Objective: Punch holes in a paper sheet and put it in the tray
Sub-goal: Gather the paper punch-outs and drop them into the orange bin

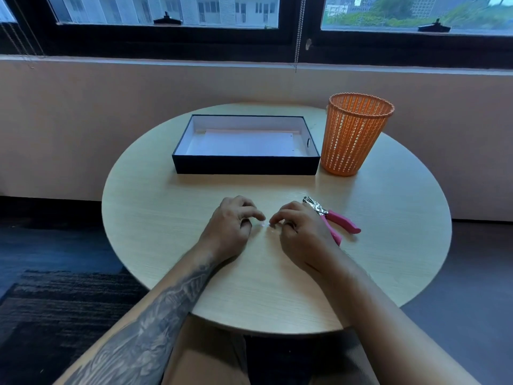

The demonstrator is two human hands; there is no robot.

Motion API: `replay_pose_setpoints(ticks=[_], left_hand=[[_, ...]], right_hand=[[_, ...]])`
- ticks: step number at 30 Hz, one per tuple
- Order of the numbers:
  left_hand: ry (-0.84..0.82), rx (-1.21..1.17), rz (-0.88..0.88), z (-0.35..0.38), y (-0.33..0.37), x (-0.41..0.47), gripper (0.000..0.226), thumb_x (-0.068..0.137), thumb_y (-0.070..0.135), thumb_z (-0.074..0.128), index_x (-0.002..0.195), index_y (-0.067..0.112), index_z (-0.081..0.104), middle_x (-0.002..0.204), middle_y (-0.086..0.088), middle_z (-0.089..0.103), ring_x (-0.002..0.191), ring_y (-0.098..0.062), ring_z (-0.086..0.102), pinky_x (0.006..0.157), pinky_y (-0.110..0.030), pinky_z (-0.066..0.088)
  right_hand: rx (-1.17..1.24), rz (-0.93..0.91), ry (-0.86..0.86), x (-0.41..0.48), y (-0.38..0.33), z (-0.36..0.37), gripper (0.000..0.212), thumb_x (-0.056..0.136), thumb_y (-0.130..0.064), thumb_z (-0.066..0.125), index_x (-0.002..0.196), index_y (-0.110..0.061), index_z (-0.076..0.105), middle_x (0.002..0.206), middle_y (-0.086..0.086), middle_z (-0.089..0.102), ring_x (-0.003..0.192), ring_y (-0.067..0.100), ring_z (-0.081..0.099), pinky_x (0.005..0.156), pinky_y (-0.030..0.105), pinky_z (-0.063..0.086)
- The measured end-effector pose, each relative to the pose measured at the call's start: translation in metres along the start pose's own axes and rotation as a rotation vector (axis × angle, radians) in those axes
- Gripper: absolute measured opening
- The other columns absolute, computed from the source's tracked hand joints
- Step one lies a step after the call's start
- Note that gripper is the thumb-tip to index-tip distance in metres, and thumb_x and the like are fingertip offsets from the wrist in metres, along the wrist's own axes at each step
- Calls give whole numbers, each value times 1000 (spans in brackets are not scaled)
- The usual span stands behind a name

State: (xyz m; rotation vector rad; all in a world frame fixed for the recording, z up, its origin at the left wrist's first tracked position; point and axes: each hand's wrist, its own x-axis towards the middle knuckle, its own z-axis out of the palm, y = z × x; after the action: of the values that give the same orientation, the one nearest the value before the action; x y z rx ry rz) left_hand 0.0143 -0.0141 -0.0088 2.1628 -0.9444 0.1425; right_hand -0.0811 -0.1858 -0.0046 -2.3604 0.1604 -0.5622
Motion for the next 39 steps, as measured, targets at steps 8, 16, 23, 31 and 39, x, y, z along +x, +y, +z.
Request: replay_pose_setpoints(ticks=[8,16,23,31,39], left_hand=[[89,-29,-108,-3,4,0,25,85,14,51,89,24,73,94,13,64,98,-11,52,89,-35,47],[-29,21,44,-2,2,-2,34,86,6,52,96,27,77,103,13,64,105,-9,51,91,-36,49],[-46,50,52,-3,5,-4,31,84,11,52,87,28,78,99,16,62,102,-10,51,90,-40,49],[49,5,-26,-3,5,-3,28,82,12,52,83,26,75,98,14,62,100,-13,53,87,-41,50],[8,23,27,-3,5,-4,35,82,9,51,96,27,77,106,12,61,104,-13,52,89,-41,50]], right_hand=[[81,66,35,0,1,1,26,81,-9,50,79,-25,71,91,-16,62,96,3,58,82,21,43],[-13,17,-5,0,0,-2,39,81,-21,40,90,-31,77,98,-22,60,103,4,56,89,29,48],[-118,-49,-30,-2,-2,0,47,84,-31,33,102,-32,77,106,-16,64,103,8,51,88,31,46],[-167,-61,-36,-1,2,2,42,86,-19,42,109,-34,74,110,-16,64,104,10,51,88,37,48],[-96,-38,-11,-2,0,0,42,83,-27,35,97,-32,75,104,-17,63,102,9,52,87,38,48]])
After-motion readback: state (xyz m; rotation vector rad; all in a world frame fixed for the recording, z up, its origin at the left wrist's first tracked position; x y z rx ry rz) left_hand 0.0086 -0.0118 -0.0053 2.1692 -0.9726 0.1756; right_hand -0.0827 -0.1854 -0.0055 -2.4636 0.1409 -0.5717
